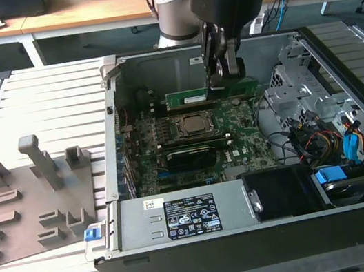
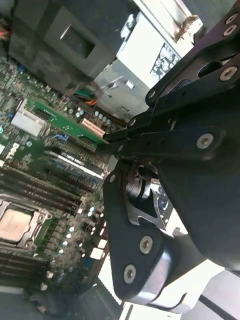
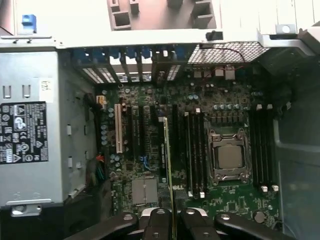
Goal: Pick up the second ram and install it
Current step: 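Pick up the second ram and move it above second insertion slot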
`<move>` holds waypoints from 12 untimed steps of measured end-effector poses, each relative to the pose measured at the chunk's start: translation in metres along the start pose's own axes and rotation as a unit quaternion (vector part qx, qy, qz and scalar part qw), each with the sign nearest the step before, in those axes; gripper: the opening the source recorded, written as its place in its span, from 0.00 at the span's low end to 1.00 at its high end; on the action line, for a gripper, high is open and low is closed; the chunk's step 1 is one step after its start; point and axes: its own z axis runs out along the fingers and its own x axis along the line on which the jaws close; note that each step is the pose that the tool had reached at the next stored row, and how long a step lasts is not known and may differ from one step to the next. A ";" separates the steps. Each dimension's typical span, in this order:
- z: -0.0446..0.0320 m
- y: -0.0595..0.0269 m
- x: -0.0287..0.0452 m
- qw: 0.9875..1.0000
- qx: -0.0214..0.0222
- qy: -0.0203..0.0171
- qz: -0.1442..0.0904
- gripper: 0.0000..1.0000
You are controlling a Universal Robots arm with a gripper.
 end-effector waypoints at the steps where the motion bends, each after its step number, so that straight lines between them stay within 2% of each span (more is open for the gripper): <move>1: 0.0011 -0.0007 -0.0021 1.000 0.000 0.000 0.000 0.14; 5: 0.0119 -0.0096 -0.0119 1.000 -0.004 0.000 0.000 0.14; 12: 0.0246 -0.0168 -0.0134 1.000 -0.006 0.001 0.000 0.14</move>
